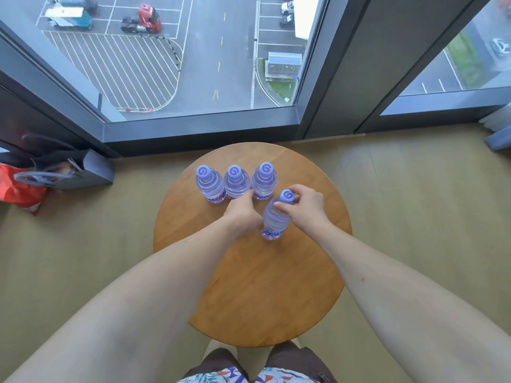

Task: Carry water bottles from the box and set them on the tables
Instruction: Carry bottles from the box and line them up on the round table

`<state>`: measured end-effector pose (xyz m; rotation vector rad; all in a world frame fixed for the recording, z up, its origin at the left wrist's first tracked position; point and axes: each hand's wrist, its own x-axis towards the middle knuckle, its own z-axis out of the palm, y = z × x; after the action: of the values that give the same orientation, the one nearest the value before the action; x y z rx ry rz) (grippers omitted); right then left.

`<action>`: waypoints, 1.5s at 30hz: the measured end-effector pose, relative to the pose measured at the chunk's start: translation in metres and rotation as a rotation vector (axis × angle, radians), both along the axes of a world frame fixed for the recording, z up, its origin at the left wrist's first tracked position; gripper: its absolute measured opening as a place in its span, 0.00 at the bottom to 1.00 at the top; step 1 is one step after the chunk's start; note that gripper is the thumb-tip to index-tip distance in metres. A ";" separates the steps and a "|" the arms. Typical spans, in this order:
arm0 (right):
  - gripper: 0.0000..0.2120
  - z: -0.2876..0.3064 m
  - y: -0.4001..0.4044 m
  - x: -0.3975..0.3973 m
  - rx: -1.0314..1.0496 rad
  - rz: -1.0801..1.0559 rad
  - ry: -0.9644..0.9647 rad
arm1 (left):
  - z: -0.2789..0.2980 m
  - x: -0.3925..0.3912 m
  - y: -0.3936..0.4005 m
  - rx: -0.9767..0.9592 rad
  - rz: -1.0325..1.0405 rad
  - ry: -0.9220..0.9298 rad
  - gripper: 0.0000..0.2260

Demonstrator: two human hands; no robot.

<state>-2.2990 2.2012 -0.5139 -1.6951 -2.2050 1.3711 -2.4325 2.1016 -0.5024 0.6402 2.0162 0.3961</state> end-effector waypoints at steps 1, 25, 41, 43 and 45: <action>0.14 -0.001 0.003 0.000 0.032 -0.018 -0.023 | 0.000 -0.004 -0.002 -0.022 0.000 0.001 0.38; 0.12 -0.009 0.033 -0.025 0.211 -0.236 0.099 | -0.018 -0.016 -0.039 -0.132 0.130 0.028 0.36; 0.29 0.021 0.020 -0.022 0.164 -0.259 -0.078 | -0.004 -0.028 -0.038 -0.097 0.059 0.046 0.35; 0.23 0.028 0.011 -0.021 0.171 -0.211 -0.115 | 0.004 -0.032 -0.036 -0.069 0.033 0.057 0.32; 0.21 0.036 0.000 -0.020 0.142 -0.064 -0.153 | 0.013 -0.035 -0.035 -0.043 0.009 0.077 0.30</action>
<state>-2.3192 2.2017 -0.4779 -1.8578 -2.2415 1.0763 -2.4671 2.0665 -0.4890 0.6288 2.0959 0.3367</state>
